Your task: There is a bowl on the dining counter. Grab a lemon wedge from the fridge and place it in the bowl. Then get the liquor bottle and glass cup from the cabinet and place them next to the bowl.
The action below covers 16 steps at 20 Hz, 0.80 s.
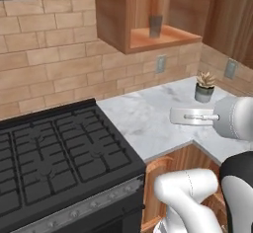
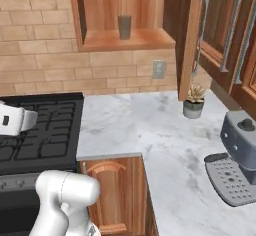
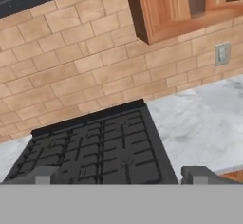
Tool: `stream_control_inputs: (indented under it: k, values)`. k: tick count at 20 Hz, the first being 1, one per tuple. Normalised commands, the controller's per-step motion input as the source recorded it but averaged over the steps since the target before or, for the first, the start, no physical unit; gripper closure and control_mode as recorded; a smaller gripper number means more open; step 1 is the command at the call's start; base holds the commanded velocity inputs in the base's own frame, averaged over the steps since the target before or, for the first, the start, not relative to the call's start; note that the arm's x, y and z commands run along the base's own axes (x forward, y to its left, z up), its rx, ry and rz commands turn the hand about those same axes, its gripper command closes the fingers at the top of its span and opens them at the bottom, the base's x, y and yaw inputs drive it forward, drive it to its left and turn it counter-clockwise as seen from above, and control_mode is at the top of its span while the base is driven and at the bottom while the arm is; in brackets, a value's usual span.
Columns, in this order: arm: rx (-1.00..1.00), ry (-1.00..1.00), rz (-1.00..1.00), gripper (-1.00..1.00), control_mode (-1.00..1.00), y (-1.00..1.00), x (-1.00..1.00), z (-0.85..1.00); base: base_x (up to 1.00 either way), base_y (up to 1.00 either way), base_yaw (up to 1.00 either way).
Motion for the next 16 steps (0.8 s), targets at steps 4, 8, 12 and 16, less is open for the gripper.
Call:
stream_control_inputs:
  k: [4, 8, 12, 16]
  values:
    - [0.00, 0.00, 0.00, -1.00, 1.00, 0.00, 0.00, 0.00, 0.19, -0.61, 0.13]
    - [0.00, 0.00, 0.00, -1.00, 1.00, 0.00, 0.00, 0.00, 0.93, -0.31, 0.23]
    - [0.00, 0.00, 0.00, -1.00, 1.00, 0.00, 0.00, 0.00, 1.00, -0.23, 0.32]
    - [0.00, 0.00, 0.00, -1.00, 1.00, 0.00, 0.00, 0.00, 0.95, -0.20, 0.31]
